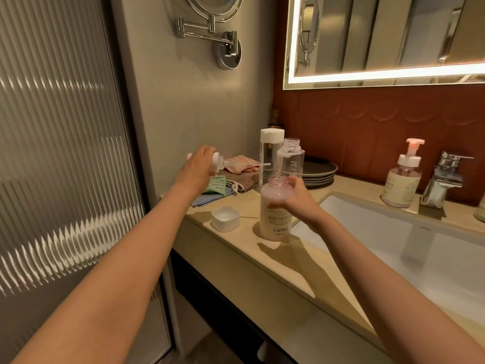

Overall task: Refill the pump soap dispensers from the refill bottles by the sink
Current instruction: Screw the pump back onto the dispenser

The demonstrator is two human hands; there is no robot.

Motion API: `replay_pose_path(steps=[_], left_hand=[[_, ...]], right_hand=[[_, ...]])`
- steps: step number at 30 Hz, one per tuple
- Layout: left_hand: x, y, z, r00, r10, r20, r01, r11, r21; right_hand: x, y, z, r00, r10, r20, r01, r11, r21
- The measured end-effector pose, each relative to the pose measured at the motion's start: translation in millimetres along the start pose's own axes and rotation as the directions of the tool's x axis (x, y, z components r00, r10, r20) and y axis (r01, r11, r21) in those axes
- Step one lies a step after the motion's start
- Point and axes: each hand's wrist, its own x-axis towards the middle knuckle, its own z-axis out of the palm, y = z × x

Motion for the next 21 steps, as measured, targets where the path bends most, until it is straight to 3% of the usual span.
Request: replay_pose_path(steps=[5,11,15,21], left_hand=[[-7.7,11.6,-18.4,0.983,0.171,-0.068,-0.167,0.984,0.056],[-11.2,31.1,-42.4,0.942,0.326,-0.083,-0.298,0.923,0.245],[-9.2,45.0,-46.0,0.785,0.610,-0.103,-0.531,0.750,0.395],[-1.4,76.1,-43.9,0.649,0.752,0.120,-0.697,0.523,0.491]], right_hand=[[3.0,18.9,16.8,0.977,0.050,-0.207,-0.084,0.984,-0.155],[3.3,18.5,16.7,0.975,-0.007,-0.223,-0.051,0.966,-0.253],[1.8,16.7,15.6,0.974,-0.029,-0.225,-0.038,0.957,-0.288],[0.3,17.3,15.5,0.974,-0.029,-0.225,-0.034,0.963,-0.268]])
